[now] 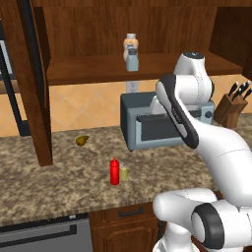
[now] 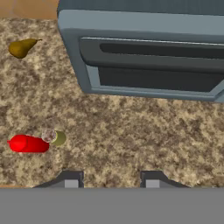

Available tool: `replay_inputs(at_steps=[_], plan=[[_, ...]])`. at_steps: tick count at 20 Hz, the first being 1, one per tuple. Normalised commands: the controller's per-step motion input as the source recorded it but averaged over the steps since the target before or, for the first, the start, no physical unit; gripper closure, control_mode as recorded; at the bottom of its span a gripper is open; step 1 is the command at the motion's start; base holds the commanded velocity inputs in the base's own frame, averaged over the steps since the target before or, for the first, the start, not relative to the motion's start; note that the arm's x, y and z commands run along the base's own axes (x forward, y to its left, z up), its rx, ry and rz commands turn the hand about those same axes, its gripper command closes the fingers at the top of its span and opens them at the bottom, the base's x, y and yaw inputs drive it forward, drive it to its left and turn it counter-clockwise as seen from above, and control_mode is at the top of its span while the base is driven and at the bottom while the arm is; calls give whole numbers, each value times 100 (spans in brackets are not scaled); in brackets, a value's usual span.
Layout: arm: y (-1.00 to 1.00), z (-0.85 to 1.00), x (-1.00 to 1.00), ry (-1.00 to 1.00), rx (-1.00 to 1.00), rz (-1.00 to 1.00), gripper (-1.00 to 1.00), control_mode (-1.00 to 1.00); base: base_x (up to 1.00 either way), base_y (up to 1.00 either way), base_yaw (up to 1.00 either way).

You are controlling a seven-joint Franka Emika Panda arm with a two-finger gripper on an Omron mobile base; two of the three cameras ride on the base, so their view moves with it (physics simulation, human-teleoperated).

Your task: Put the shaker and condiment bottle from the counter next to their counterparts in the cabinet.

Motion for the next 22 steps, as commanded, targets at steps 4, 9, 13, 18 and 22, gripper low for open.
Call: replay_inputs(at_steps=[4,9,13,18,22], plan=[[10,-2,-6,-1,-10,1,-100,-100,0,0,0],[15,-26,-19,-1,-16,2,-100,-100,0,0,0],[23,-4,-28,-11,-7,0,-100,-100,0,0,0],[38,-6,-24,-11,-15,4,-100,-100,0,0,0],[52,-26,-3,-18,-27,0,-100,-100,0,0,0]])
